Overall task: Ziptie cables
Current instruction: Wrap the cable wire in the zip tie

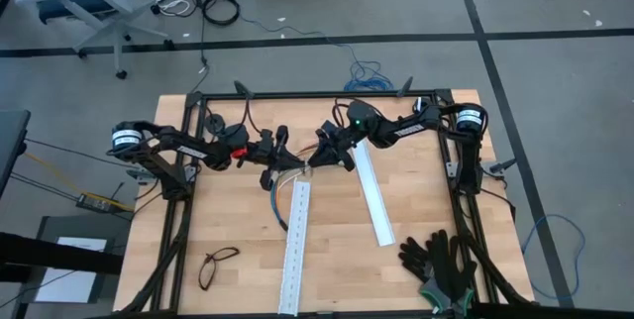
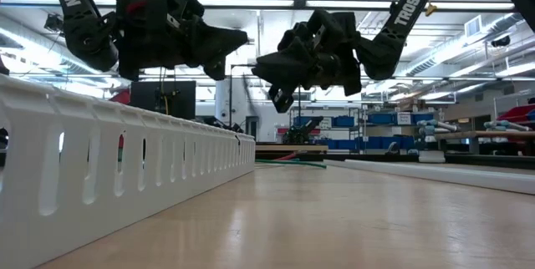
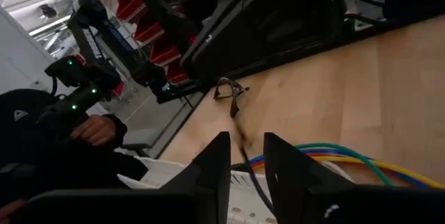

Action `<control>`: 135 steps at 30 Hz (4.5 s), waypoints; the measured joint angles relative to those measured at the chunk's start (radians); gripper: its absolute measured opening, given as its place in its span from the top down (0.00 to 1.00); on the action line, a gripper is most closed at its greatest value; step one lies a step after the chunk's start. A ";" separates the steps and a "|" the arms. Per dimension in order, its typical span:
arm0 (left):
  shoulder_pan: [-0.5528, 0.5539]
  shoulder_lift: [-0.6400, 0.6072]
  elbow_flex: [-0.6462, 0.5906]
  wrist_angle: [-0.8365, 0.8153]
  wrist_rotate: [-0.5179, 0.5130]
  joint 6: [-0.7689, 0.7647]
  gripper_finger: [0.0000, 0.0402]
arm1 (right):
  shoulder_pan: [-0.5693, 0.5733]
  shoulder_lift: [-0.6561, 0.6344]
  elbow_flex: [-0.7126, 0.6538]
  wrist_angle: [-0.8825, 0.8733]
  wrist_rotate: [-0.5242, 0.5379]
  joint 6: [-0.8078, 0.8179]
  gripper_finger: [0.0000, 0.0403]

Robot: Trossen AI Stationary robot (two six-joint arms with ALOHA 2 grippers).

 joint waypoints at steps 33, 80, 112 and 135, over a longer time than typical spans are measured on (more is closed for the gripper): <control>-0.031 -0.237 -0.107 -0.325 -0.322 -0.011 1.00 | 0.145 -0.493 -0.207 -1.083 0.960 -0.481 1.00; -0.279 -0.303 0.062 -0.817 -0.639 0.053 1.00 | 0.413 -0.057 -0.151 -0.352 1.181 -0.972 0.77; -0.279 -0.302 0.062 -0.844 -0.638 0.033 1.00 | 0.409 -0.053 -0.142 -0.326 1.150 -0.874 0.81; -0.279 -0.302 0.061 -1.018 -0.676 0.162 1.00 | 0.430 -0.049 -0.005 -0.568 1.326 -0.736 1.00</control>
